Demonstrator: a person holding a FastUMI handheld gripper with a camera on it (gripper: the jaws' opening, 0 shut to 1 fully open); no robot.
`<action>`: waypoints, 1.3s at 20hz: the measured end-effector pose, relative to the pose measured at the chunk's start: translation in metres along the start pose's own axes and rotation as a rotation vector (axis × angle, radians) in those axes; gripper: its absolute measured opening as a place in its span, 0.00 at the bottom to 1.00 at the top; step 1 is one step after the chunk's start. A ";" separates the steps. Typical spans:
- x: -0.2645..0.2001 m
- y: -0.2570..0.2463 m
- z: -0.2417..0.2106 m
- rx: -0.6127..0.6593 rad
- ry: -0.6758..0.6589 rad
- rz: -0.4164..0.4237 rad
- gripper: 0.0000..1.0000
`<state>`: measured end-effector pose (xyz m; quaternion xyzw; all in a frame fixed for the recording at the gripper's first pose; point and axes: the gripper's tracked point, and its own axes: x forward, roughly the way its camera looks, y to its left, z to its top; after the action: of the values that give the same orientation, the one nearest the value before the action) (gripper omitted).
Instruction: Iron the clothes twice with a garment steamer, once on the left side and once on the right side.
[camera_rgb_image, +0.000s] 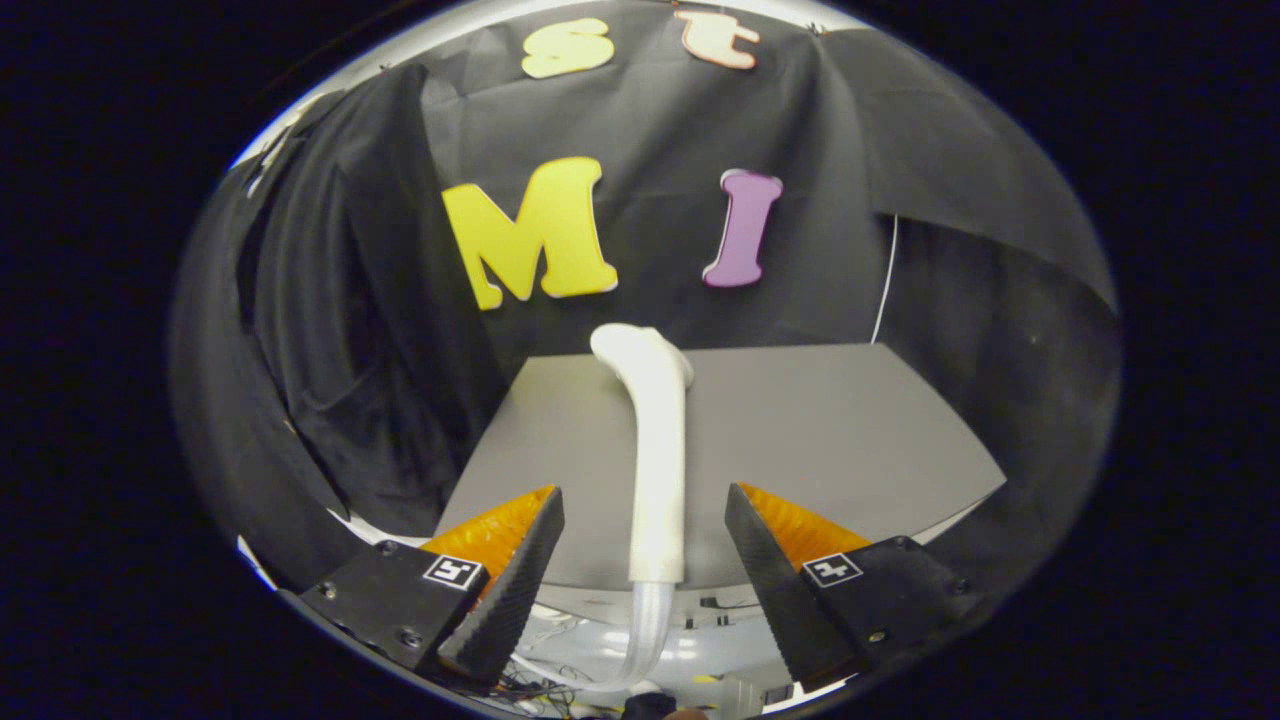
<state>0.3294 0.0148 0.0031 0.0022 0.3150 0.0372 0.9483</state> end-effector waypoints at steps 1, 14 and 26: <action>0.011 -0.002 -0.004 0.008 0.027 0.003 1.00; 0.048 -0.007 -0.010 0.047 0.121 -0.067 0.39; -0.026 0.035 0.001 0.080 -0.038 -0.069 0.33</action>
<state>0.3067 0.0484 0.0202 0.0300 0.2981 -0.0083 0.9540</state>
